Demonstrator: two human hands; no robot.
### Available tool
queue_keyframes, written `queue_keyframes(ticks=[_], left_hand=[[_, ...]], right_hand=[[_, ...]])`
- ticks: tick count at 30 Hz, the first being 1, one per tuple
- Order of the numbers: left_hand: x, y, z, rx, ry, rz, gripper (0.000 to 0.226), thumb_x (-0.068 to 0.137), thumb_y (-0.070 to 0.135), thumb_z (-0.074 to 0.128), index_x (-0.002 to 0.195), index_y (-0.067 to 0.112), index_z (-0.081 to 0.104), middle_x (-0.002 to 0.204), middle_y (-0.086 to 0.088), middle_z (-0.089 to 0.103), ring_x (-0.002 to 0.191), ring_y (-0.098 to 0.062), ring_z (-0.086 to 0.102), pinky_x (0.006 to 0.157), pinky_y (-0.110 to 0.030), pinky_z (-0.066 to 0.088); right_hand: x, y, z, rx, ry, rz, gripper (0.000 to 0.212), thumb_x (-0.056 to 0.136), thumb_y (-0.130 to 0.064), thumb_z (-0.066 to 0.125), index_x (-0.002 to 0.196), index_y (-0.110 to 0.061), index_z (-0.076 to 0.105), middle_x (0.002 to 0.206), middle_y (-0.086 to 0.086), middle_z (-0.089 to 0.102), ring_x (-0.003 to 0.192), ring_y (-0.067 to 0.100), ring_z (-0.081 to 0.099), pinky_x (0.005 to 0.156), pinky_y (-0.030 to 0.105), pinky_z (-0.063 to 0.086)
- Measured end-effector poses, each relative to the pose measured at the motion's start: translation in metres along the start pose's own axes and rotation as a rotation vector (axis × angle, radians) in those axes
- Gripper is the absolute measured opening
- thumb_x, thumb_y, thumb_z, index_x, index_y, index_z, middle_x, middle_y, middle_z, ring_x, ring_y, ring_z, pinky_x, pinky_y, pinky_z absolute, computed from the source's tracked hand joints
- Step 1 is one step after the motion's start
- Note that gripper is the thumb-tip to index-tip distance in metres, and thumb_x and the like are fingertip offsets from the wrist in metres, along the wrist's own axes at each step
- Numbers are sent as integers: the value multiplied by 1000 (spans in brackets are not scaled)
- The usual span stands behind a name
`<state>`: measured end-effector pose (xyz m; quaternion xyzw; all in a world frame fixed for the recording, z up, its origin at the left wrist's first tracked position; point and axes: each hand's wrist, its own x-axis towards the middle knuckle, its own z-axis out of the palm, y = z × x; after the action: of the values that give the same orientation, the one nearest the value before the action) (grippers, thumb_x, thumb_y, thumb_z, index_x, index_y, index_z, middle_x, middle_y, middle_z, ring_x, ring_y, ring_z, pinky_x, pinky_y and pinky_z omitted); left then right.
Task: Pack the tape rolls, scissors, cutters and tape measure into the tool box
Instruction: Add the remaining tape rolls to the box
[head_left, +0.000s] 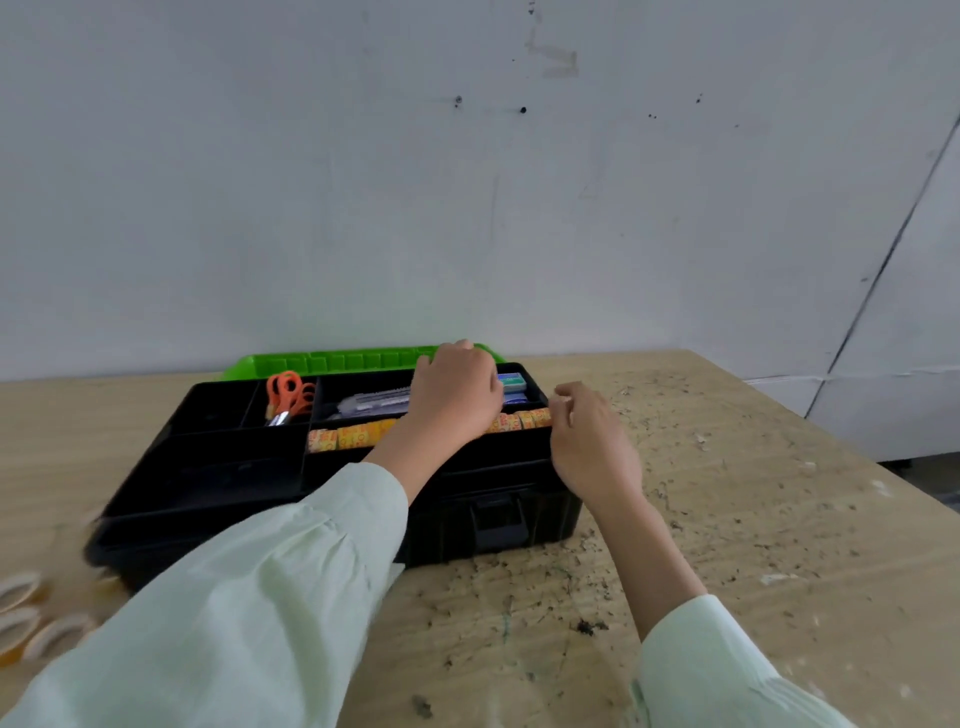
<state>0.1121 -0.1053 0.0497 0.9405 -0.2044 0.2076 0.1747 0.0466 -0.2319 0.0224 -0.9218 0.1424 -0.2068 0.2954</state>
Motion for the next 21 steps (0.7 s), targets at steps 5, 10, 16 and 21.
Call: queue_keyframes(ticks=[5,10,16,21], left_hand=[[-55,-14,-36,-172,154,-21,10,88,19,57,91,19,66,84,6,64,88,-16,58,87,-38,45],[-105,-48,-66,-241,293,-70,14,92,21,55,90,16,67,75,3,65,75,-19,59,80,-44,47],[-158,-102,-97,-230,439,-155,5,86,14,60,84,16,64,78,6,61,74,-15,61,74,-42,51],[-200,-147,-112,-179,534,-256,11,85,3,57,85,12,64,81,-2,61,71,-15,58,67,-20,44]], right_hand=[[-27,-34,6,119,341,-262,20,99,-23,42,111,-19,57,108,-4,61,101,17,50,82,33,41],[-65,-84,32,385,247,-486,14,97,-16,47,103,-15,60,96,-5,62,95,16,51,68,21,33],[-111,-132,60,536,132,-656,12,97,-13,50,102,-16,60,89,-9,61,87,13,53,72,18,40],[-149,-154,85,580,-51,-817,12,96,-14,52,104,-17,61,85,-7,61,74,12,57,64,36,51]])
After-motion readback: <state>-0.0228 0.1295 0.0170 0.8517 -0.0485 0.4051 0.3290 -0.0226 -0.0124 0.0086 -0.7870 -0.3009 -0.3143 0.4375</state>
